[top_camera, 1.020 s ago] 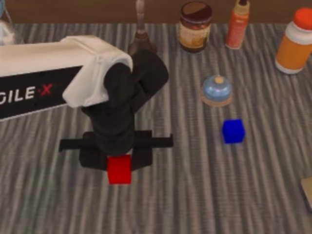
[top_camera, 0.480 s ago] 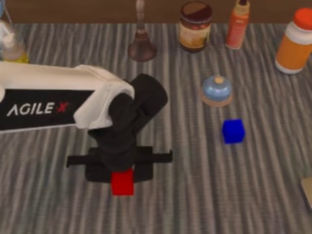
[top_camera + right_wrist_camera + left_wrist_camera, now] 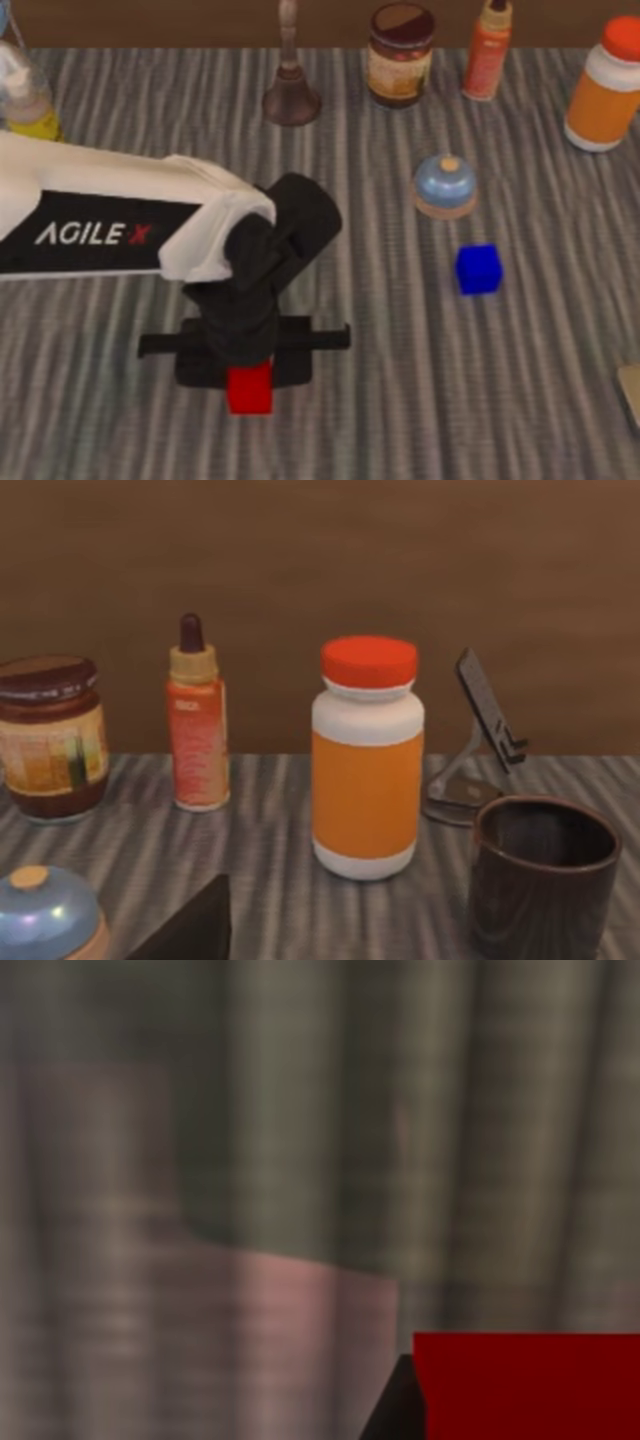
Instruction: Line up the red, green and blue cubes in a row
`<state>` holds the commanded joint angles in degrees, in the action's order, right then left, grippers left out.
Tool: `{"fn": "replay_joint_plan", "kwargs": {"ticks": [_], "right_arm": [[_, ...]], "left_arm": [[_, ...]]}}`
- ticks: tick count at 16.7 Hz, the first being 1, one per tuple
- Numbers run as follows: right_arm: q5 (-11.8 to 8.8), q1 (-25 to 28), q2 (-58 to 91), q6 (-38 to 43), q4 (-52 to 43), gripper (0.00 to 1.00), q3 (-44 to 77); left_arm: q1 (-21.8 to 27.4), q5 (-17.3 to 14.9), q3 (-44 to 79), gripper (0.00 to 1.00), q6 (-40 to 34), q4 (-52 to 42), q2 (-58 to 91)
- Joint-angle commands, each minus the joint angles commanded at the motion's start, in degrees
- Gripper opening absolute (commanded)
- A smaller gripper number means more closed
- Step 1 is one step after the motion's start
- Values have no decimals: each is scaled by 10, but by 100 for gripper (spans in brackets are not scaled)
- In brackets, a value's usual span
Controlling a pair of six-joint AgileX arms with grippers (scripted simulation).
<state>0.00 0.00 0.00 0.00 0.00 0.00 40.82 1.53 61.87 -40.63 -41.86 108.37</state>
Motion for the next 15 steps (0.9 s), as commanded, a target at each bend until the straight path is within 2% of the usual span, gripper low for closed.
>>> {"fn": "replay_joint_plan", "kwargs": {"ticks": [12, 15], "right_arm": [[0, 0, 0, 0, 0, 100, 0], [0, 0, 0, 0, 0, 100, 0]], "left_arm": [[0, 0, 0, 98, 0, 0, 0], [0, 0, 0, 100, 0, 0, 0]]}}
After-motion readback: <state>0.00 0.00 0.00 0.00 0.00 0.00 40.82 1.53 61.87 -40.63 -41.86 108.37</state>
